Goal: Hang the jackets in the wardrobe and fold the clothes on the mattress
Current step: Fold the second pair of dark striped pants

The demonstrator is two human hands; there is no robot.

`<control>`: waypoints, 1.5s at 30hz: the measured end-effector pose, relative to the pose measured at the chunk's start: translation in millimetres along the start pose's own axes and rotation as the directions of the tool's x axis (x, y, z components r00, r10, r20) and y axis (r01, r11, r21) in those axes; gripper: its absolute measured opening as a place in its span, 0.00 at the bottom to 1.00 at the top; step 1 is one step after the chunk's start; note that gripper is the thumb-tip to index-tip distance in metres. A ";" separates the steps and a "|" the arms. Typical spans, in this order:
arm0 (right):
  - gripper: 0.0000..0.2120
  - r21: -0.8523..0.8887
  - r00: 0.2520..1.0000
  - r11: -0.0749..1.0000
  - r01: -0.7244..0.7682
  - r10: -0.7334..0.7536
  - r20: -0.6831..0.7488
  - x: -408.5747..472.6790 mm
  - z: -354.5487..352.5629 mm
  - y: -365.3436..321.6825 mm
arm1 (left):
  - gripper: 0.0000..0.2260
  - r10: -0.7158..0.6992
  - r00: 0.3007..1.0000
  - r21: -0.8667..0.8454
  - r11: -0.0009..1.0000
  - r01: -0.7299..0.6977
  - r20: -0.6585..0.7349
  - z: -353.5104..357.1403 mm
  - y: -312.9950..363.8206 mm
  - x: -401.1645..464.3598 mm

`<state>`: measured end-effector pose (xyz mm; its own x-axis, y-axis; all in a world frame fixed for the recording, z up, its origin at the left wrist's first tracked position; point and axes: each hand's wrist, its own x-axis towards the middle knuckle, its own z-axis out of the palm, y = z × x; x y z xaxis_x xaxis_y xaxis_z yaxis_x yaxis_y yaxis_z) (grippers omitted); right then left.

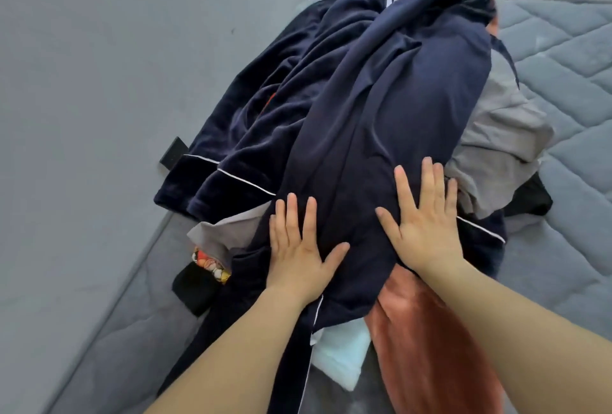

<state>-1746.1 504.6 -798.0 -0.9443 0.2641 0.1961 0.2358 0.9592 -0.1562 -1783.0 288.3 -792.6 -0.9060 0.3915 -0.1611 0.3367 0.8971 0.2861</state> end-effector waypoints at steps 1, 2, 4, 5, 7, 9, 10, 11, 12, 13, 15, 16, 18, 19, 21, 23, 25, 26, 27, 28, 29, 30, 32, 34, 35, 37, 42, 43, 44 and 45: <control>0.34 -0.002 0.999 1.000 0.008 -0.008 -0.037 0.0 4.9 2.4 | 0.41 0.016 0.999 0.026 1.000 -0.014 -0.041 4.1 -0.6 1.0; 0.34 0.005 0.998 1.000 0.017 -0.016 -0.064 0.0 6.8 3.3 | 0.41 0.034 0.994 0.051 0.998 -0.029 -0.103 7.9 -2.3 0.3; 0.32 0.032 0.994 0.999 0.034 -0.030 -0.105 -0.6 8.5 2.4 | 0.40 0.057 0.973 0.068 0.997 -0.043 -0.222 16.3 -5.3 -3.6; 0.31 0.045 0.991 0.998 0.039 -0.033 -0.128 -1.9 9.5 1.5 | 0.40 0.065 0.960 0.068 0.996 -0.049 -0.271 19.7 -6.4 -5.6; 0.29 0.076 0.983 0.996 0.053 -0.038 -0.178 -3.3 13.2 3.1 | 0.38 0.094 0.930 0.077 0.995 -0.071 -0.357 23.3 -5.9 -7.0; 0.30 0.098 0.978 0.993 0.069 -0.048 -0.204 -3.0 17.2 5.8 | 0.33 0.143 0.901 0.095 0.989 -0.114 -0.410 23.9 -5.0 -5.9; 0.33 0.110 0.977 0.991 0.074 -0.050 -0.208 -3.2 18.2 6.5 | 0.31 0.168 0.892 0.106 0.985 -0.136 -0.420 24.0 -5.3 -5.3; 0.35 0.122 0.977 0.990 0.077 -0.051 -0.207 -3.4 18.3 7.2 | 0.28 0.194 0.885 0.119 0.980 -0.158 -0.423 24.5 -6.0 -4.4; 0.37 0.130 0.978 0.988 0.080 -0.053 -0.200 -3.4 17.6 7.6 | 0.25 0.221 0.879 0.136 0.974 -0.179 -0.424 25.3 -6.9 -3.7; 0.38 0.135 0.980 0.987 0.083 -0.056 -0.191 -3.3 16.7 7.7 | 0.22 0.244 0.874 0.152 0.968 -0.197 -0.420 26.0 -7.8 -3.5; 0.38 0.124 0.983 0.989 0.085 -0.063 -0.175 -2.6 14.9 8.1 | 0.19 0.275 0.868 0.162 0.960 -0.227 -0.414 26.8 -8.9 -2.5; 0.37 0.114 0.983 0.989 0.089 -0.069 -0.173 -2.1 14.3 8.1 | 0.19 0.282 0.865 0.163 0.959 -0.234 -0.416 27.2 -10.1 -1.5; 0.34 0.112 0.977 0.988 0.110 -0.087 -0.195 -2.0 14.1 8.5 | 0.18 0.290 0.854 0.163 0.956 -0.242 -0.431 29.1 -12.0 0.9; 0.32 0.115 0.972 0.986 0.122 -0.095 -0.217 -2.3 15.2 9.2 | 0.18 0.293 0.849 0.160 0.956 -0.247 -0.440 30.1 -12.6 1.5; 0.25 0.118 0.956 0.984 0.137 -0.100 -0.275 -1.7 19.2 11.7 | 0.19 0.300 0.844 0.151 0.954 -0.260 -0.444 30.7 -12.7 1.1; 0.15 0.104 0.935 0.985 0.138 -0.095 -0.342 1.1 23.5 11.6 | 0.20 0.301 0.847 0.144 0.954 -0.264 -0.438 29.8 -12.4 0.3; 0.06 0.053 0.919 0.992 0.119 -0.089 -0.385 3.9 21.1 9.7 | 0.20 0.298 0.849 0.147 0.954 -0.260 -0.435 27.2 -11.6 -1.5; 0.04 0.025 0.922 0.993 0.113 -0.096 -0.374 5.1 15.9 10.0 | 0.20 0.304 0.850 0.147 0.953 -0.266 -0.431 24.1 -10.6 -4.2; 0.03 0.006 0.934 0.993 0.118 -0.109 -0.341 5.9 8.5 11.0 | 0.20 0.320 0.848 0.141 0.947 -0.287 -0.422 19.1 -8.3 -7.9; 0.04 -0.007 0.947 0.992 0.125 -0.122 -0.297 5.8 -1.3 11.9 | 0.19 0.354 0.842 0.127 0.935 -0.332 -0.408 12.3 -3.3 -13.1; 0.04 -0.024 0.956 0.990 0.136 -0.138 -0.257 5.4 -11.8 12.8 | 0.18 0.400 0.833 0.094 0.913 -0.396 -0.381 4.7 3.9 -20.5; 0.05 -0.043 0.961 0.987 0.153 -0.159 -0.225 3.1 -22.8 13.0 | 0.18 0.447 0.826 0.040 0.885 -0.463 -0.342 -2.5 12.6 -32.0; 0.04 -0.087 0.967 0.979 0.182 -0.194 -0.165 -11.1 -44.1 13.1 | 0.18 0.498 0.836 -0.131 0.835 -0.534 -0.231 -13.6 30.5 -65.4; 0.03 -0.134 0.976 0.973 0.189 -0.201 -0.083 -44.3 -59.8 18.2 | 0.20 0.474 0.874 -0.280 0.829 -0.485 -0.108 -25.2 46.2 -107.3; 0.04 -0.148 0.977 0.970 0.195 -0.205 -0.056 -67.6 -66.1 23.7 | 0.19 0.458 0.888 -0.296 0.841 -0.452 -0.054 -32.1 52.1 -128.3; 0.03 -0.158 0.966 0.955 0.251 -0.258 -0.026 -119.9 -83.4 36.8 | 0.10 0.448 0.888 -0.222 0.880 -0.419 0.099 -42.9 59.0 -163.7; 0.12 0.052 0.790 0.822 0.567 -0.560 0.250 -233.0 -154.5 22.8 | 0.16 0.284 0.618 -0.284 0.953 -0.101 0.733 -63.8 56.1 -228.0; 0.12 0.121 0.726 0.815 0.566 -0.563 0.396 -252.9 -170.3 7.6 | 0.19 0.237 0.503 -0.221 0.971 -0.093 0.831 -69.6 55.4 -235.4; 0.12 0.196 0.620 0.830 0.522 -0.527 0.581 -271.5 -183.5 -8.8 | 0.19 0.170 0.382 -0.124 0.982 -0.142 0.908 -76.4 54.6 -240.7; 0.12 0.263 0.458 0.866 0.426 -0.457 0.763 -292.3 -192.8 -25.0 | 0.19 0.082 0.273 -0.019 0.974 -0.227 0.959 -83.9 54.3 -244.4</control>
<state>-1431.8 423.0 -664.9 -0.7151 -0.3942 -0.5773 -0.2583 0.9164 -0.3059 -1564.8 224.1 -658.4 0.0262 0.3769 -0.9259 0.5288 0.7808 0.3328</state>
